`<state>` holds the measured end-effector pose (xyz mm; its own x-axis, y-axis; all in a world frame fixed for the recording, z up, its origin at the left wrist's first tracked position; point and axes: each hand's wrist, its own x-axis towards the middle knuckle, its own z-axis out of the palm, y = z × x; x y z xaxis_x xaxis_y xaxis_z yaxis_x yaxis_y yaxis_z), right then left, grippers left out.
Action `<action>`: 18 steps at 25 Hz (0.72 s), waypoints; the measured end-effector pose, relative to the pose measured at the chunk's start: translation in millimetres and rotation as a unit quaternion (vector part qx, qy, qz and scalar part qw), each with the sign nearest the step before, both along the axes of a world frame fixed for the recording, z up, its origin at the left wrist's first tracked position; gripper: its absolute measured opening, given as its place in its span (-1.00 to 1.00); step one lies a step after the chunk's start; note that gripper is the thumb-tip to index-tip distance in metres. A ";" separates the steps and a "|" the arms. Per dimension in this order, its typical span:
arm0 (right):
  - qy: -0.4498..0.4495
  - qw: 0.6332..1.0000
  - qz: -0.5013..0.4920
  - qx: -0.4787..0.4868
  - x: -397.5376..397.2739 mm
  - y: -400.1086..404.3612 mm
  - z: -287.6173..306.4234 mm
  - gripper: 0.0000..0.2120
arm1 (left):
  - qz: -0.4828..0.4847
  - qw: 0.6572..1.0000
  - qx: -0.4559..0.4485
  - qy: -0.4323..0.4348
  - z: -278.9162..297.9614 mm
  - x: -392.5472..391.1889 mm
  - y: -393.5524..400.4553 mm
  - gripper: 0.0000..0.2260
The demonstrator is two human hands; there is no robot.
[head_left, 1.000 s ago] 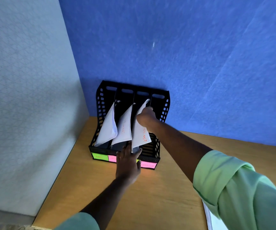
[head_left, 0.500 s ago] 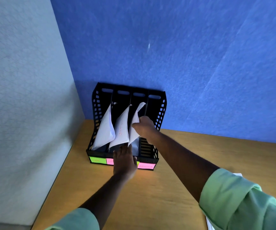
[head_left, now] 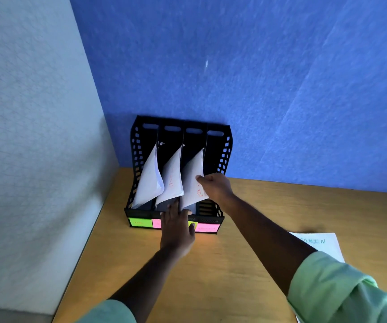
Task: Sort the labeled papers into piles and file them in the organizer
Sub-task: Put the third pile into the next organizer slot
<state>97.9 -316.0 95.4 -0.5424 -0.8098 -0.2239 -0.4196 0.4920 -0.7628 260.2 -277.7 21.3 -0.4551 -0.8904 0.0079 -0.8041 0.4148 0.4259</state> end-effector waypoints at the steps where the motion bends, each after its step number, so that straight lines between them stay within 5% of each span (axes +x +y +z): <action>1: -0.024 1.000 -0.013 -0.010 -0.6 6.7 -1.6 -0.49 | -0.003 1.000 -0.001 0.007 0.6 3.3 3.0 -0.66; 9: -0.142 0.978 -0.123 -0.087 -0.2 73.5 -10.9 -0.70 | -0.031 0.999 0.023 0.007 -7.1 19.9 25.6 -0.51; 18: -0.218 0.957 -0.185 -0.044 -64.6 150.9 -51.8 -0.75 | -0.015 0.999 0.030 -0.032 -20.1 -14.2 70.0 -0.48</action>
<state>33.3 -165.1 43.6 -0.6661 -0.6064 -0.4343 0.1385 0.4716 -0.8708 246.1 -207.7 1.1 -0.4796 -0.8744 -0.0744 -0.8178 0.4146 0.3991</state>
